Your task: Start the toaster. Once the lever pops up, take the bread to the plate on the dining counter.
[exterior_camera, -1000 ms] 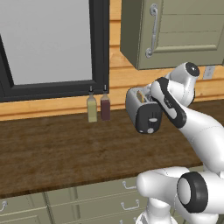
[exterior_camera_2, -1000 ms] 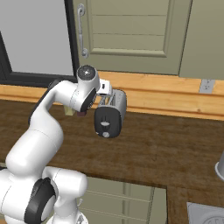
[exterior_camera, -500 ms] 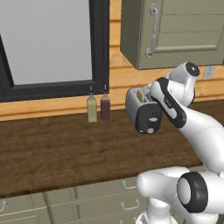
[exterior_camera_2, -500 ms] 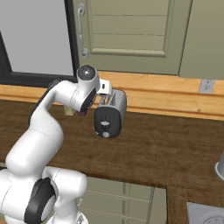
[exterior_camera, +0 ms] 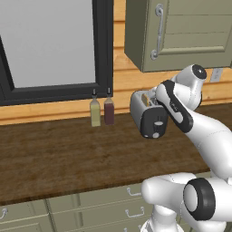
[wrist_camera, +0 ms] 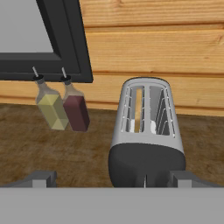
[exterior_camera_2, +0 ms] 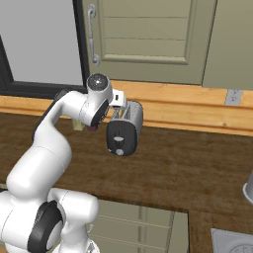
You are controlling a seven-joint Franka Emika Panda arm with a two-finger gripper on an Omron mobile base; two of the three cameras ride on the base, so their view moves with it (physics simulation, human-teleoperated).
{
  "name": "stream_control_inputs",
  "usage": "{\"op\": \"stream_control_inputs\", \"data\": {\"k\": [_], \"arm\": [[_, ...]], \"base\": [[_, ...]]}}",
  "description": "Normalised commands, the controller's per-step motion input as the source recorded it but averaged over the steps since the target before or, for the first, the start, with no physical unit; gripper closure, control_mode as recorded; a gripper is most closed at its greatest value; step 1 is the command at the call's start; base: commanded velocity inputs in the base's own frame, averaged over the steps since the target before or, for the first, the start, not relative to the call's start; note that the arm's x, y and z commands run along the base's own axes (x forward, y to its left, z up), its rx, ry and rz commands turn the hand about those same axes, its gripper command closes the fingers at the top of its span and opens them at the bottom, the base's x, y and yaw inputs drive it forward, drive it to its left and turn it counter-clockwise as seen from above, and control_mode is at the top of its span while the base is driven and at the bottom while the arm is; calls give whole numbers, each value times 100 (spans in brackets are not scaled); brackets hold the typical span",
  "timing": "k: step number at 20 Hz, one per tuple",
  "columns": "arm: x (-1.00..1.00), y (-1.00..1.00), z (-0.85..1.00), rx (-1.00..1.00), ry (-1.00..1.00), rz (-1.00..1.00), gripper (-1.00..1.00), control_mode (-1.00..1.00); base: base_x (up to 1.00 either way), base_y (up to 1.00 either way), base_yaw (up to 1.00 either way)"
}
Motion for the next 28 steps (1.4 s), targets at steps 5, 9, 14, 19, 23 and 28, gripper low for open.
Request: {"op": "stream_control_inputs", "data": {"k": [5, 9, 14, 19, 23, 28], "arm": [[0, 0, 0, 0, 0, 0, -100, -100], [0, 0, 0, 0, 0, 0, -100, -100], [0, 0, 0, 0, 0, 0, -100, -100], [-6, 0, -9, -4, 0, 0, -100, -100], [-43, 0, -27, 0, 0, 0, -100, -100], [-8, 0, -18, 0, 0, -1, -100, -100]], "base": [[0, 0, 0], [0, 0, 0], [0, 0, 0], [0, 0, 0], [0, 0, 0], [0, 0, 0]]}}
